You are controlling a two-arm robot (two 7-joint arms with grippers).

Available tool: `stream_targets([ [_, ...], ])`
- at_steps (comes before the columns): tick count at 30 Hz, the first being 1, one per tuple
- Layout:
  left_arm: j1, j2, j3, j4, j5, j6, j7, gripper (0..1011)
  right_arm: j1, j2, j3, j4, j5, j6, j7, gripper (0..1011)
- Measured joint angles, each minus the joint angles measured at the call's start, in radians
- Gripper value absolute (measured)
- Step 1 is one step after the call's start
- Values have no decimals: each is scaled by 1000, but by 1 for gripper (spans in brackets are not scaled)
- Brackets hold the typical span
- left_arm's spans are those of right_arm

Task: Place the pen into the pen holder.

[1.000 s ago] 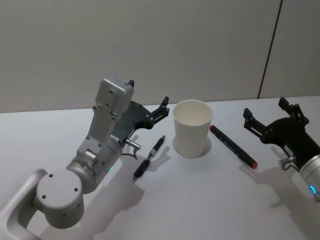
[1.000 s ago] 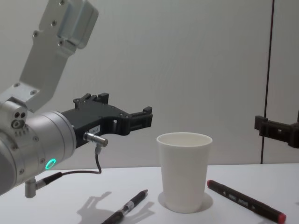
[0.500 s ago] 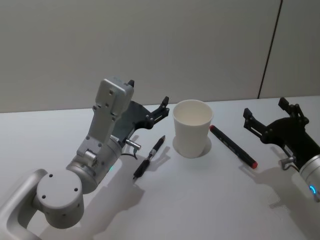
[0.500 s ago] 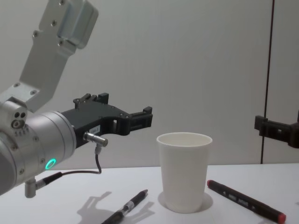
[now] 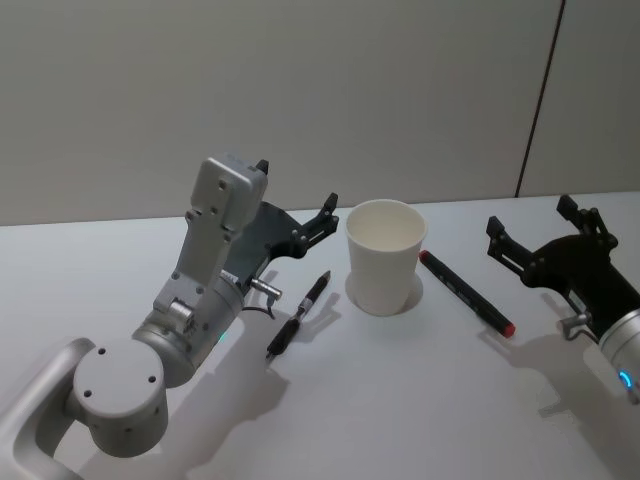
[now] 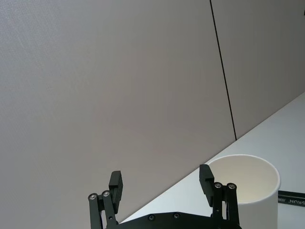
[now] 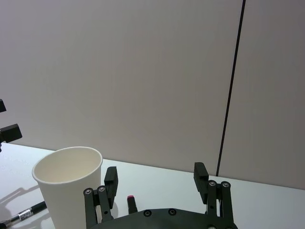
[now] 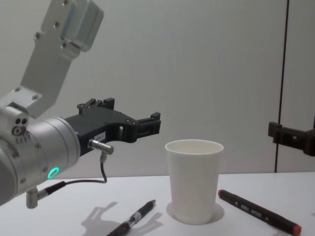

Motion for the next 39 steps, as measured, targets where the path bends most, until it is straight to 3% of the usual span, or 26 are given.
stream_targets([
  [39,0,0,0,0,0,0,0,1001,0,0,0,0,0,0,0,1001],
])
